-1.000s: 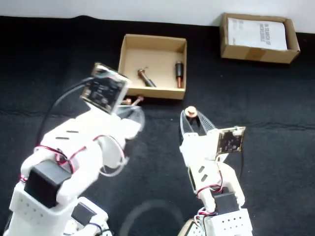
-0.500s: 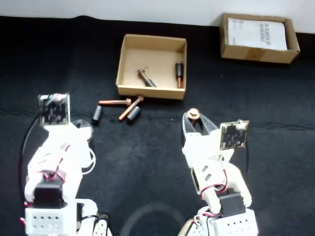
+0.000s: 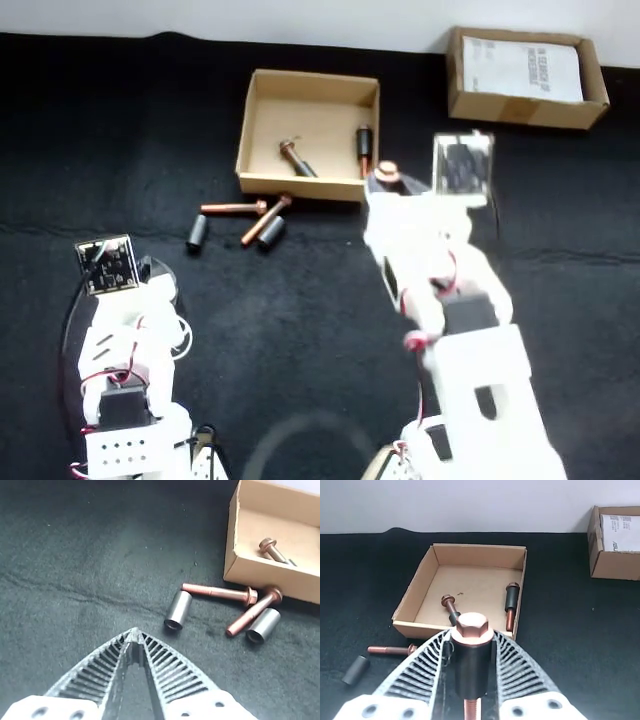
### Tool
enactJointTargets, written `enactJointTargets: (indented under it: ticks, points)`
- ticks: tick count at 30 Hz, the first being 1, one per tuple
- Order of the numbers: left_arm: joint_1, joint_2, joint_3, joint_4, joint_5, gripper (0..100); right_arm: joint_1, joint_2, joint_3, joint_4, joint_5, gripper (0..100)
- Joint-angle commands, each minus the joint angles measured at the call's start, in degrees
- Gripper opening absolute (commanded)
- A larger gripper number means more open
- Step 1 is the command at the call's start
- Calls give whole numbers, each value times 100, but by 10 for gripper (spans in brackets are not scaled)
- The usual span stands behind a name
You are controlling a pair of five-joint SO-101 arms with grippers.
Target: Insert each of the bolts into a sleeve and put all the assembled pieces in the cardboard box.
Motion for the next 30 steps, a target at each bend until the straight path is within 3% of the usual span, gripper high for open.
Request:
enactJointTargets:
  ticks: [1, 5, 11, 27, 30]
  points:
    - [-57, 22, 119, 97, 9, 9, 13, 963, -1147, -13, 26, 6]
    - [-57, 22, 119, 1020, 9, 9, 13, 2053, -2202, -22, 26, 6]
    - [-48, -40, 92, 3543, 35, 9, 13, 3662, -3908, -4, 26, 6]
    - [-48, -215, 110, 3560, 35, 9, 13, 7336, -7116, 4, 18, 6]
    - [-48, -215, 110, 3560, 35, 9, 57, 7890, -7530, 4, -422, 6]
